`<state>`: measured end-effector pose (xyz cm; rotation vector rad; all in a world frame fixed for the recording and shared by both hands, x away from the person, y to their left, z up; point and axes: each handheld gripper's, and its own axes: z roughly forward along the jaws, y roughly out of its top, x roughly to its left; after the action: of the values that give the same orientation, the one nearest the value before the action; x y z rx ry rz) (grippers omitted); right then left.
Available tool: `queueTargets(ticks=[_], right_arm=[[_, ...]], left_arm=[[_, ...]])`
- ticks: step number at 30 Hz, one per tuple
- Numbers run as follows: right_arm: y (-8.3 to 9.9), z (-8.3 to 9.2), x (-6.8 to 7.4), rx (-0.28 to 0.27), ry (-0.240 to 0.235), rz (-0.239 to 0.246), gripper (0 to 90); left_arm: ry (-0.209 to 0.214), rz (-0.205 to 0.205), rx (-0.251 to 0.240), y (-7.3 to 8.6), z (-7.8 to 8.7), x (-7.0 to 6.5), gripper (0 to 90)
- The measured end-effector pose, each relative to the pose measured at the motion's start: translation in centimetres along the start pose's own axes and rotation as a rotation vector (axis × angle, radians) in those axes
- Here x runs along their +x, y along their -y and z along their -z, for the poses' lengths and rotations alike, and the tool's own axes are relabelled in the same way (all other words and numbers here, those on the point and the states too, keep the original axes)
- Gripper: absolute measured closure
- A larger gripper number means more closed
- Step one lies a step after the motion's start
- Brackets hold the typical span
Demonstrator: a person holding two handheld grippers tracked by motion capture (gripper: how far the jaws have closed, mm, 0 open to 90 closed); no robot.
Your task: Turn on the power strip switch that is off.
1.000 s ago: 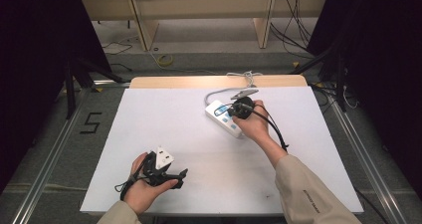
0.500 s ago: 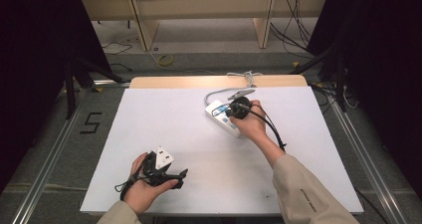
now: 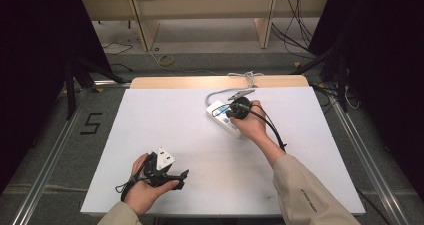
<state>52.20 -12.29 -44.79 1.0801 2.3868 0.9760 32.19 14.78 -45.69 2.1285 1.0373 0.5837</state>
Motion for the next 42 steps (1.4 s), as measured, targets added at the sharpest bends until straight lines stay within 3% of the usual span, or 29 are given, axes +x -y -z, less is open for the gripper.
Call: queueTargets(ticks=[42], right_arm=[[-0.65,-0.78,0.53,0.072,-0.021,0.018,90.0]], left_arm=[[0.005,-0.005,0.001,0.01,-0.05,-0.05,15.5]])
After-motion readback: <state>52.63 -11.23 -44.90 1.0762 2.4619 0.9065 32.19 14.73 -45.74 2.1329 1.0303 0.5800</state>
